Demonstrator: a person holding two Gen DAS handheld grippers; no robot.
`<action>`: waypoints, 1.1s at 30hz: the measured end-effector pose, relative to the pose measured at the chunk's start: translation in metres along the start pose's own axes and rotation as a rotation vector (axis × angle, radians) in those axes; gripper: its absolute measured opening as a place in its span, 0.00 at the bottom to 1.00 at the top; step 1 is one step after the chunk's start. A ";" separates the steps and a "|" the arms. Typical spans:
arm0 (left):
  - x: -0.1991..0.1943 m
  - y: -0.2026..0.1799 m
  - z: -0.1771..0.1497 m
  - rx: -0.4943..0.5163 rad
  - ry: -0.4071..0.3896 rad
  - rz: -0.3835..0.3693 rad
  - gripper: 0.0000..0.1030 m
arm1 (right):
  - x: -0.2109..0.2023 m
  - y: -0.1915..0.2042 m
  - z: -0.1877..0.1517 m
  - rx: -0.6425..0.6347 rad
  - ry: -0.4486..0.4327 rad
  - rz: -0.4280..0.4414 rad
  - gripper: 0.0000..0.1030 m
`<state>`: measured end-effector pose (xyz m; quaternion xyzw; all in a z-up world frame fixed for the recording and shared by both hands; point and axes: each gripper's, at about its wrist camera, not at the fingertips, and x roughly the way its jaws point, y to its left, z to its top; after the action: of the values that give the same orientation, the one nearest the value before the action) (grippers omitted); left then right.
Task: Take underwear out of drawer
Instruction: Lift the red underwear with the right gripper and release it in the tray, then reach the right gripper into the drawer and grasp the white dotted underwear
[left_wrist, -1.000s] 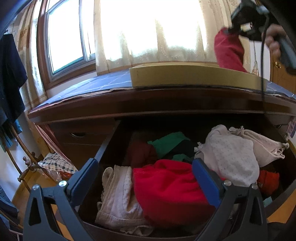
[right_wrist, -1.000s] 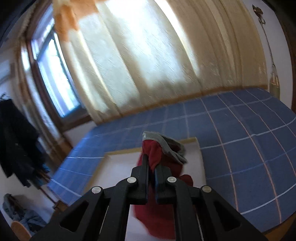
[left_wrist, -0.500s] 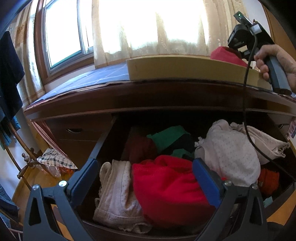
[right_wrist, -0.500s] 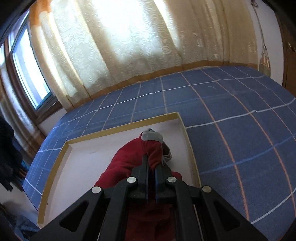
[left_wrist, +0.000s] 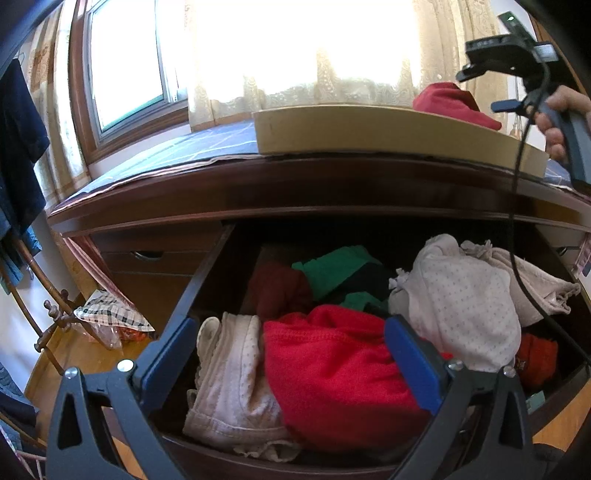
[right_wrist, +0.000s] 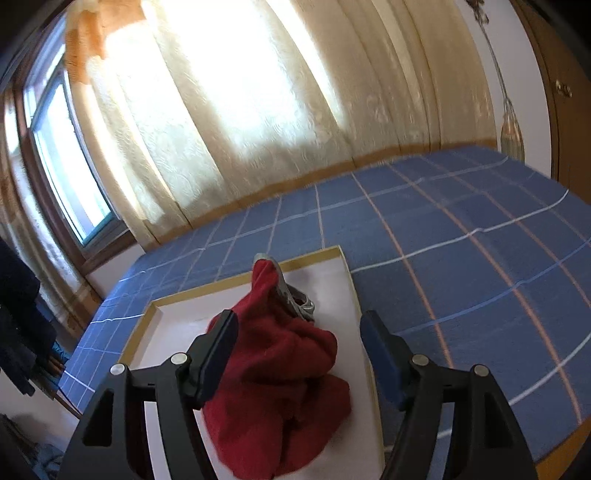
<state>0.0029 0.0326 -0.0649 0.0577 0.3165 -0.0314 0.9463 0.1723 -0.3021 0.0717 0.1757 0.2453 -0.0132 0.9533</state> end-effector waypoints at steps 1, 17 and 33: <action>0.000 0.001 -0.001 -0.001 0.001 -0.001 1.00 | -0.007 0.001 -0.002 -0.009 -0.015 0.005 0.69; -0.005 -0.002 -0.004 0.006 -0.006 0.027 1.00 | -0.120 0.008 -0.071 -0.121 -0.177 0.144 0.69; -0.042 0.008 -0.008 0.006 -0.091 0.038 1.00 | -0.109 0.016 -0.200 -0.181 0.127 0.168 0.69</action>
<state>-0.0346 0.0428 -0.0449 0.0650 0.2718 -0.0167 0.9600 -0.0146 -0.2254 -0.0345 0.1092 0.2899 0.1000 0.9455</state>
